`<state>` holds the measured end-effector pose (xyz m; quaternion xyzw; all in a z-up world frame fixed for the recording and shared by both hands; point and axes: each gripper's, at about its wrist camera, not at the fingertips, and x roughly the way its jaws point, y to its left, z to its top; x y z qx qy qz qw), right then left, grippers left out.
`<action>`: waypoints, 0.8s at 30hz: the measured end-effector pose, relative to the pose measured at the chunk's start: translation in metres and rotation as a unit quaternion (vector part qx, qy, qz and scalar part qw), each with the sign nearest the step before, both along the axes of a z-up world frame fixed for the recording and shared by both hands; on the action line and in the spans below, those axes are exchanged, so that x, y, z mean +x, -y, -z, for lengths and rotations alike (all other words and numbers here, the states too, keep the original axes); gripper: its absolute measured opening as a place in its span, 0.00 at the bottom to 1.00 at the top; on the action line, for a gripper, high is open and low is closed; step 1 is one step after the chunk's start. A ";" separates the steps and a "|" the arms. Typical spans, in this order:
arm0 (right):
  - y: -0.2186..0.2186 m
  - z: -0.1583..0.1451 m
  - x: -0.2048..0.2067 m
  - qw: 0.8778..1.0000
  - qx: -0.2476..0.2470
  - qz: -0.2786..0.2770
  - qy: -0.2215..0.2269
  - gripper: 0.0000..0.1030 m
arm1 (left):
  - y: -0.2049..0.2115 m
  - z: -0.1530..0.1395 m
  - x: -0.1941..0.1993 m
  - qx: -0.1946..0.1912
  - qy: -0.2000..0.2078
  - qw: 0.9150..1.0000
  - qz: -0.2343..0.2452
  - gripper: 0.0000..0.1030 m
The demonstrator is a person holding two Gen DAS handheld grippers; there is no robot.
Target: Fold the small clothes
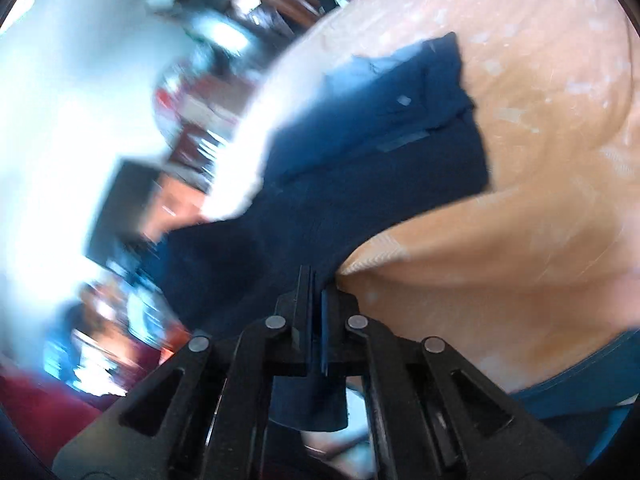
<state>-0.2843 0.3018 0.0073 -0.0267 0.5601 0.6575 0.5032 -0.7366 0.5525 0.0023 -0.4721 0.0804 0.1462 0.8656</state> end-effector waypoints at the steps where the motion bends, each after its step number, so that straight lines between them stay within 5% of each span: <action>1: 0.003 0.010 -0.001 1.000 -0.015 -0.006 -0.002 0.02 | -0.002 0.004 0.006 -0.002 -0.005 1.000 0.008 0.16; 7: 0.048 0.093 -0.015 0.981 -0.192 -0.028 0.003 0.11 | 0.006 0.035 0.003 -0.038 -0.008 0.999 0.004 0.17; 10: 0.058 0.103 -0.016 0.965 -0.255 -0.047 0.027 0.14 | 0.013 0.050 -0.008 -0.058 -0.009 0.998 -0.009 0.16; 13: 0.049 0.061 -0.012 0.974 -0.208 -0.060 0.070 0.14 | 0.018 0.056 -0.018 -0.066 -0.011 0.998 -0.020 0.13; 16: 0.028 0.024 0.014 0.992 -0.106 -0.008 0.068 0.14 | 0.019 0.056 -0.020 -0.067 -0.003 0.997 -0.027 0.13; 18: 0.019 0.044 0.033 0.993 -0.105 0.024 0.041 0.14 | 0.019 0.059 -0.019 -0.068 0.003 0.997 -0.025 0.13; 21: 0.030 0.116 0.046 0.974 -0.220 0.030 0.034 0.00 | 0.016 0.068 -0.019 -0.075 0.006 0.997 -0.023 0.13; 22: 0.048 0.124 0.054 0.978 -0.202 0.046 -0.013 0.00 | 0.015 0.070 -0.020 -0.079 0.003 0.997 -0.023 0.13; 24: 0.073 0.120 0.063 0.977 -0.198 0.074 -0.031 0.00 | 0.015 0.074 -0.021 -0.086 -0.006 0.996 -0.027 0.13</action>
